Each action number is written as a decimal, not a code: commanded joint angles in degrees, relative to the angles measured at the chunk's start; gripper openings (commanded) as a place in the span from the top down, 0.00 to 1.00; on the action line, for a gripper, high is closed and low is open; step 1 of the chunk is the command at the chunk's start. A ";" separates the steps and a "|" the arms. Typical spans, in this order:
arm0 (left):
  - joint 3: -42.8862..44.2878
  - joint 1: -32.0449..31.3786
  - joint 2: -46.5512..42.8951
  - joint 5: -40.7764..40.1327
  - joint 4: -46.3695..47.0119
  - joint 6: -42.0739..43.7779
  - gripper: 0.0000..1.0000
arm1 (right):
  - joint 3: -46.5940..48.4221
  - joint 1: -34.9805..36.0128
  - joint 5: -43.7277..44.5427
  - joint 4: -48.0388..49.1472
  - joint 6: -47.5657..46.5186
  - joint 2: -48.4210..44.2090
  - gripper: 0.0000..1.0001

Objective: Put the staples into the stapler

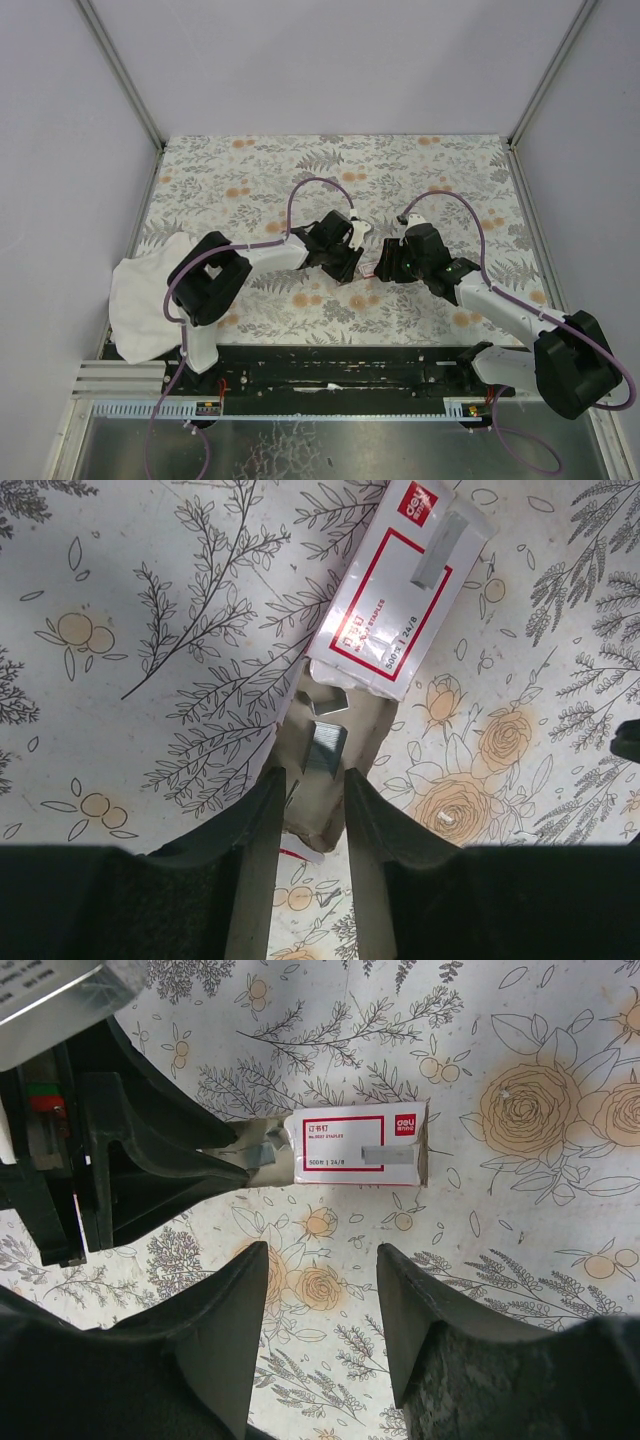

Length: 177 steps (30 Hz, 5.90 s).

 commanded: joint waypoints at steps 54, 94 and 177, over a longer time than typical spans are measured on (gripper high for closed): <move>-4.59 -1.93 -3.53 -0.46 12.11 5.26 0.70 | -1.38 -1.02 -0.63 1.44 0.25 -3.03 0.46; -3.69 -1.83 2.09 1.16 12.23 6.89 0.81 | -2.52 -1.20 -0.74 1.05 0.23 -3.91 0.46; -3.69 -1.92 -1.68 2.55 18.54 7.39 0.73 | -3.21 -1.87 -1.85 0.65 -0.03 -4.70 0.45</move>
